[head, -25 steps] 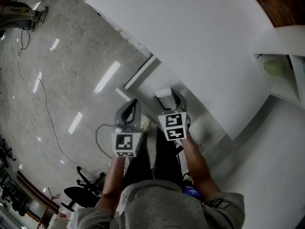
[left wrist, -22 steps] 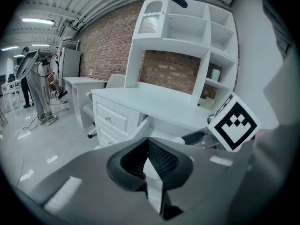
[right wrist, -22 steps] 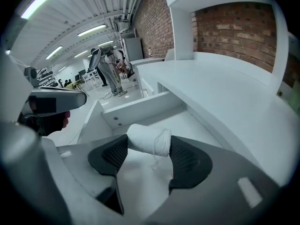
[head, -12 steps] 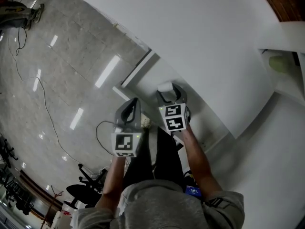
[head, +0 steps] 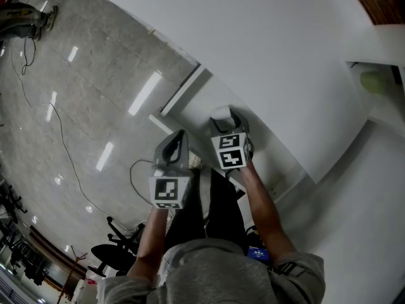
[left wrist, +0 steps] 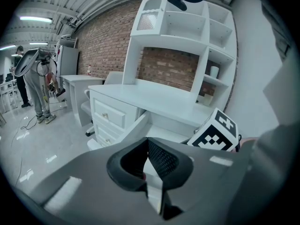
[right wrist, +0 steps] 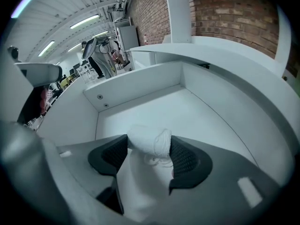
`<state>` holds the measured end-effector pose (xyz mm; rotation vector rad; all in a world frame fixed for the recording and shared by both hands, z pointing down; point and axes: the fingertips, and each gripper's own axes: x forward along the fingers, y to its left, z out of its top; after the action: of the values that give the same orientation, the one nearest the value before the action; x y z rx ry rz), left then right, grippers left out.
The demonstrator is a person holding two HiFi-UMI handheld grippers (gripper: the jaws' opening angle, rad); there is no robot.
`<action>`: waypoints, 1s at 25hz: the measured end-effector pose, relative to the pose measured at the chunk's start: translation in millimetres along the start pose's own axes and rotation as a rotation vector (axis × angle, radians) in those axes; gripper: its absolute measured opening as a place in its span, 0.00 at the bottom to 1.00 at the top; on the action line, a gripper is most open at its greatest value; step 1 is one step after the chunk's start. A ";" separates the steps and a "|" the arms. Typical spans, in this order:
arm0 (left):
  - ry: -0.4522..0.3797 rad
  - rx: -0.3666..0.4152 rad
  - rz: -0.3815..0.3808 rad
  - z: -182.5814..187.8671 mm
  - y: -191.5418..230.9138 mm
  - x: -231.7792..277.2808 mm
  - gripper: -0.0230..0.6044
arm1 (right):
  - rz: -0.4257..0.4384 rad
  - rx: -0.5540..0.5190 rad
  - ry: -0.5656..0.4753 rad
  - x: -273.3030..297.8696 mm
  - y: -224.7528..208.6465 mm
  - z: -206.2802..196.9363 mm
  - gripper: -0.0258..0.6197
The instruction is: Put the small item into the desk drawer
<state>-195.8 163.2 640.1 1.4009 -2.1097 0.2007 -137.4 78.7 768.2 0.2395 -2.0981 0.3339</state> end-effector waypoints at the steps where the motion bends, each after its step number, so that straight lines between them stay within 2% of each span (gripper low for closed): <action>1: 0.001 0.000 -0.001 -0.3 -0.1 0.0 0.06 | -0.001 -0.001 -0.001 -0.1 0.2 0.1 0.48; 11: 0.001 0.002 -0.007 0.8 -1.6 0.6 0.06 | -0.009 0.044 0.012 -0.7 -0.8 -4.8 0.51; 14: 0.002 0.008 -0.011 1.0 -0.6 -1.5 0.06 | -0.009 0.050 0.001 -2.6 -0.4 -2.9 0.54; 25: -0.026 0.041 -0.045 20.5 -7.1 -14.7 0.06 | -0.038 0.064 -0.075 -33.1 1.3 16.8 0.54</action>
<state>-193.6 162.9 614.0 1.4804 -2.1042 0.2104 -134.1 75.6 731.4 0.3347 -2.1555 0.3751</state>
